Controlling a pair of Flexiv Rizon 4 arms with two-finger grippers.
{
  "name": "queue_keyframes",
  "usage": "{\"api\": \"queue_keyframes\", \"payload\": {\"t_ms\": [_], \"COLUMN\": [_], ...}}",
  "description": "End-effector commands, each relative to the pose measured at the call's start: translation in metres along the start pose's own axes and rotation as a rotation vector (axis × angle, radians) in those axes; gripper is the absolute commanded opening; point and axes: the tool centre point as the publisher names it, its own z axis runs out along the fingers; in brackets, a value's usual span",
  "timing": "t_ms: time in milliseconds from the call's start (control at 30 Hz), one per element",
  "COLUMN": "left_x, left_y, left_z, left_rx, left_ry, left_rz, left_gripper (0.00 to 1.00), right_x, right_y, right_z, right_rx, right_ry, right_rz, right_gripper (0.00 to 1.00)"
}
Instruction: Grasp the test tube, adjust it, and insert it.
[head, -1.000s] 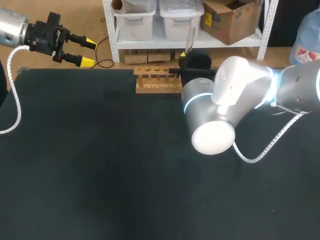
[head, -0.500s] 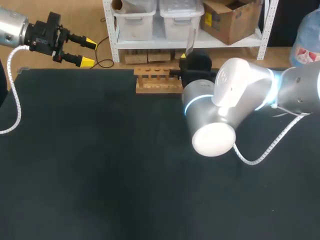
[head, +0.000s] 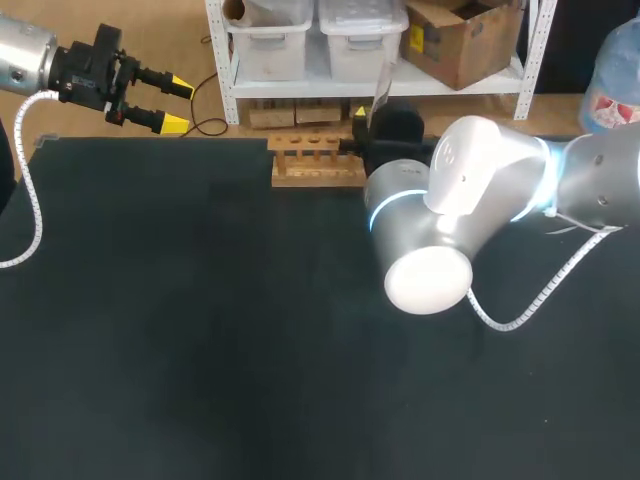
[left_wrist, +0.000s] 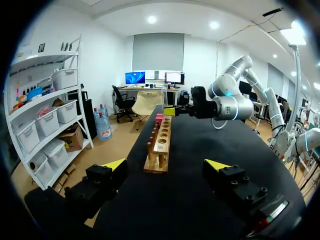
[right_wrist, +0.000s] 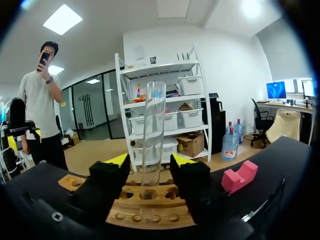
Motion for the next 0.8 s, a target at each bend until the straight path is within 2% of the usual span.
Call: {"api": "queue_keyframes", "payload": {"t_ms": [33,367,633,667,800], "left_x": [0.0,0.0,0.0,0.0,0.0], "left_y": [0.002,0.002,0.002,0.002,0.002], "left_z": [0.0,0.0,0.0,0.0,0.0], "left_rx": [0.003,0.003,0.003,0.003,0.003], "left_ry": [0.001,0.001,0.001,0.001,0.001], "left_rz": [0.001,0.001,0.001,0.001,0.001], "left_gripper": [1.0,1.0,1.0,1.0,1.0], "right_x": [-0.003,-0.017,-0.019,-0.019,-0.018], "right_y": [-0.002,-0.003,-0.013,-0.014,-0.019], "right_z": [-0.005,-0.019,-0.035,-0.037,-0.042], "right_rx": [-0.332,-0.371,-0.512,-0.57,-0.605], "right_ry": [0.0,0.042,0.164,0.191,0.217], "right_rz": [-0.006,-0.019,0.045,0.056,0.075], "right_gripper": [1.0,1.0,1.0,1.0,1.0]}}
